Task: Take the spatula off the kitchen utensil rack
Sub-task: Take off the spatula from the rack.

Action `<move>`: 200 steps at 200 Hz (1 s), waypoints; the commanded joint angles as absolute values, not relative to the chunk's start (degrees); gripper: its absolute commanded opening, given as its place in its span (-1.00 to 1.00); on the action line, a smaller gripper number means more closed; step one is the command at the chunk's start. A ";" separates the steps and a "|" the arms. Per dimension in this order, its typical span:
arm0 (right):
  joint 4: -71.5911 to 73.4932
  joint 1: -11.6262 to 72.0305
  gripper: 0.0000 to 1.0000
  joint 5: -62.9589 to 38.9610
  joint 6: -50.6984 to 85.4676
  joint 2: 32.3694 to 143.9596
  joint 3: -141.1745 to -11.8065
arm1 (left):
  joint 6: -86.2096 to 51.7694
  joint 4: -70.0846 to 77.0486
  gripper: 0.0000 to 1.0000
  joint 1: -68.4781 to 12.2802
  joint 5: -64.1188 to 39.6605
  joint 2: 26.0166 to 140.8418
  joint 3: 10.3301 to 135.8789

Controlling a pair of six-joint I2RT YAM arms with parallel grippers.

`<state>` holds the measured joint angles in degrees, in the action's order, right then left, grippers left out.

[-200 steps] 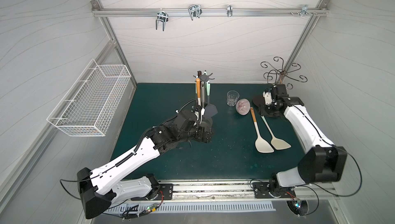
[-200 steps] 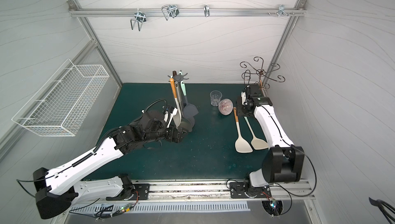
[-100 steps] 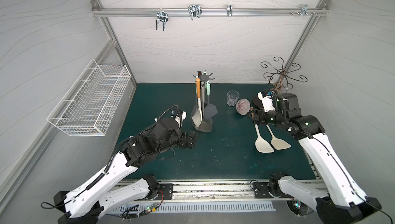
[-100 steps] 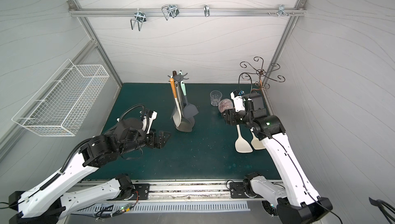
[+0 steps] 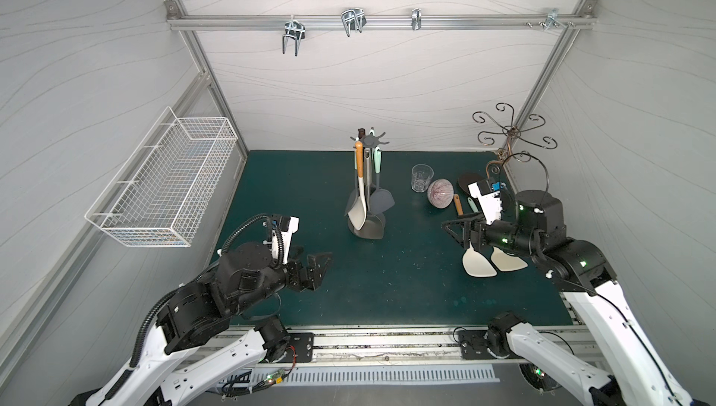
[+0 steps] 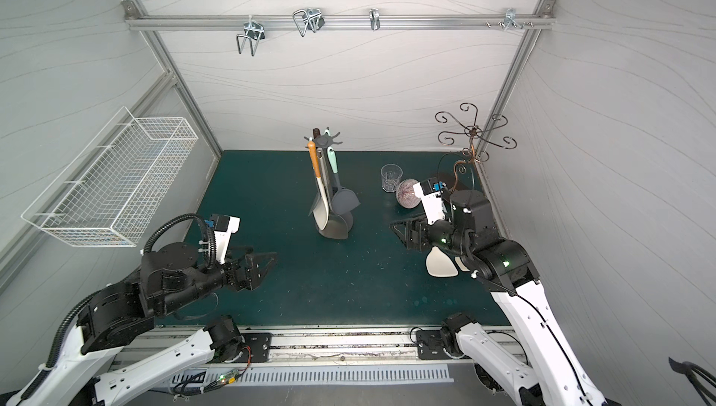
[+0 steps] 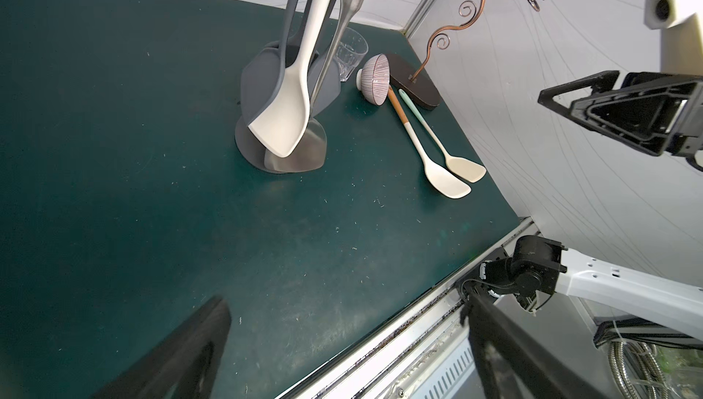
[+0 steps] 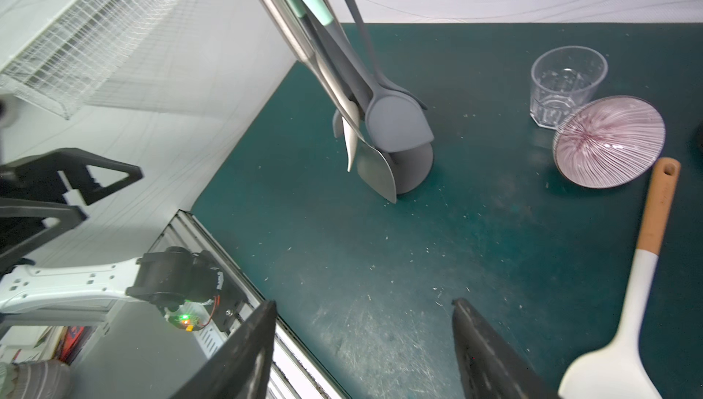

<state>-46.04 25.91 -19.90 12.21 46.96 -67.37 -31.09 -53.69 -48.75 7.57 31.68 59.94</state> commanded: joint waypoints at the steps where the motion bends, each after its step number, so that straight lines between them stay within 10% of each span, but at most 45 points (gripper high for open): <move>1: -40.66 26.28 0.50 -23.09 11.90 46.67 -66.30 | -30.81 -51.03 0.99 -48.43 8.94 33.81 59.40; 200: -4.66 31.10 0.57 -23.57 5.24 60.21 -56.95 | -22.41 -31.17 0.99 -33.81 -6.02 50.30 60.53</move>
